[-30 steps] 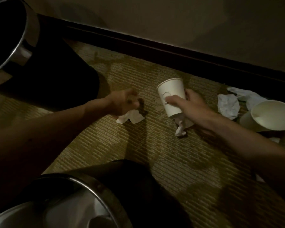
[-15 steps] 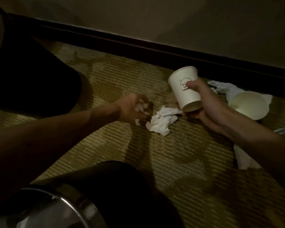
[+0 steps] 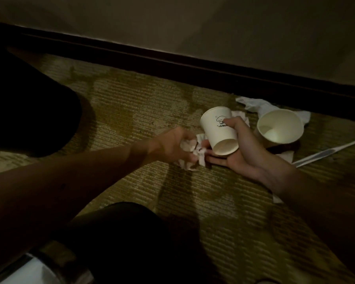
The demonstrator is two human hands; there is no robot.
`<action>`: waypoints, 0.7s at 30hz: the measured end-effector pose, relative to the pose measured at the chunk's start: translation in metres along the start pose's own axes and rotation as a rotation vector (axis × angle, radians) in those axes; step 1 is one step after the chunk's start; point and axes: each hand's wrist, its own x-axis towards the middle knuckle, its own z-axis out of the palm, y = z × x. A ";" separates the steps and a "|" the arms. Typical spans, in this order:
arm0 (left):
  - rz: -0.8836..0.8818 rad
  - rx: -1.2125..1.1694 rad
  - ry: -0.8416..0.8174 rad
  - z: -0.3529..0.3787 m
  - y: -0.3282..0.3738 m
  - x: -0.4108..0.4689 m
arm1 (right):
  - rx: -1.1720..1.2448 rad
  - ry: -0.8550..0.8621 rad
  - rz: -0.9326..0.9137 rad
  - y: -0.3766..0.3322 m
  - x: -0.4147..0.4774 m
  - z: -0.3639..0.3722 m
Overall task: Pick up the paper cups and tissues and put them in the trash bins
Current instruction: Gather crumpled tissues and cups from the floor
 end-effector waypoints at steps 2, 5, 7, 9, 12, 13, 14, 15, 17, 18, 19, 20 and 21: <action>-0.037 -0.053 0.019 -0.002 0.004 -0.001 | 0.061 -0.023 0.009 0.004 -0.003 -0.003; -0.087 -0.199 0.025 -0.009 0.015 -0.009 | 0.073 -0.016 -0.001 0.005 -0.009 -0.009; -0.104 -0.301 0.029 -0.014 0.022 -0.015 | 0.056 -0.026 -0.003 0.003 -0.014 -0.010; -0.139 -0.396 0.043 -0.019 0.029 -0.022 | 0.068 -0.051 0.000 0.001 -0.019 -0.010; -0.188 -0.467 0.078 -0.023 0.038 -0.032 | 0.115 -0.121 -0.014 0.000 -0.028 -0.008; -0.192 -0.457 0.103 -0.023 0.041 -0.035 | 0.130 -0.139 -0.022 0.000 -0.031 -0.008; -0.186 -0.433 0.135 -0.023 0.042 -0.037 | 0.138 -0.155 -0.034 0.000 -0.034 -0.008; -0.186 -0.397 0.177 -0.024 0.045 -0.040 | 0.140 -0.166 -0.046 0.000 -0.038 -0.009; -0.171 -0.311 0.244 -0.025 0.048 -0.046 | 0.130 -0.172 -0.065 0.004 -0.045 -0.015; -0.155 -0.261 0.256 -0.025 0.048 -0.048 | 0.111 -0.164 -0.074 0.007 -0.049 -0.021; -0.142 -0.198 0.268 -0.024 0.050 -0.050 | 0.085 -0.148 -0.083 0.010 -0.054 -0.027; -0.134 -0.125 0.275 -0.024 0.051 -0.052 | 0.059 -0.124 -0.093 0.013 -0.058 -0.034; -0.127 -0.070 0.277 -0.023 0.053 -0.053 | 0.040 -0.100 -0.102 0.016 -0.063 -0.041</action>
